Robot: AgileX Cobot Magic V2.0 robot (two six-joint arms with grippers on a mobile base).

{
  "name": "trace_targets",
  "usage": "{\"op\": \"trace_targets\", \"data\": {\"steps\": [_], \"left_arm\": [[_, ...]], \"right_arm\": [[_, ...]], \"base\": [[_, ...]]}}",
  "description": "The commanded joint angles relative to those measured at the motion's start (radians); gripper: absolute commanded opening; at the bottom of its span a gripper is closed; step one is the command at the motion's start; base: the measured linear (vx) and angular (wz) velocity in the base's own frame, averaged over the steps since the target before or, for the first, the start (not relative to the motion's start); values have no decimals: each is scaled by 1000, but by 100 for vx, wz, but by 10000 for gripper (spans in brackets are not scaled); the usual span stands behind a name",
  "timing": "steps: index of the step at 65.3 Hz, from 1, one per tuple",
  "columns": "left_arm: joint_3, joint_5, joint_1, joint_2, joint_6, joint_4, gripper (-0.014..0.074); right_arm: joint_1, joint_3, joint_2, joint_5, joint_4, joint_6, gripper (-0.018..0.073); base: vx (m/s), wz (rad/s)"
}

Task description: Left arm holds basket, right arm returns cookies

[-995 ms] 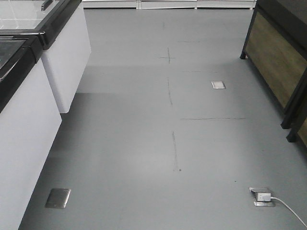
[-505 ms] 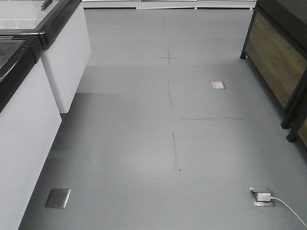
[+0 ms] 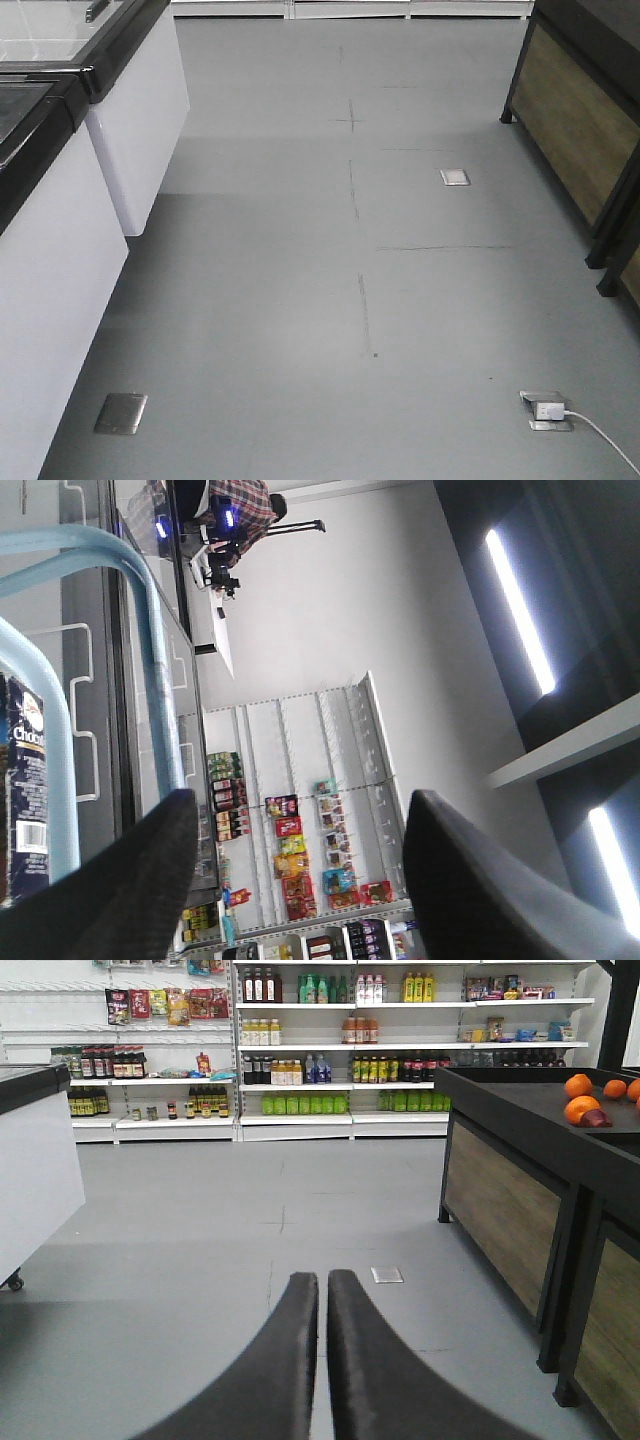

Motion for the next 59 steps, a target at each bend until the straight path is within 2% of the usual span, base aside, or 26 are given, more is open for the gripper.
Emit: {"op": "trace_targets", "data": {"steps": [1,20,39,59], "left_arm": [[-26,-124,1,24,-37,-3,436],[-29,-158,1,124,-114,-3,436],[-31,-313,0,226,-160,0,436],[-31,-448,-30,315,-304,49,436]], "right_arm": [[0,19,-13,-72,-5,-6,-6],[0,19,-13,-72,-5,-6,-6],[0,19,-13,-72,-5,-6,-6],[0,19,-13,-72,-5,-6,-6]], "base": [[0,0],[0,0],[0,0],[0,0]]}}
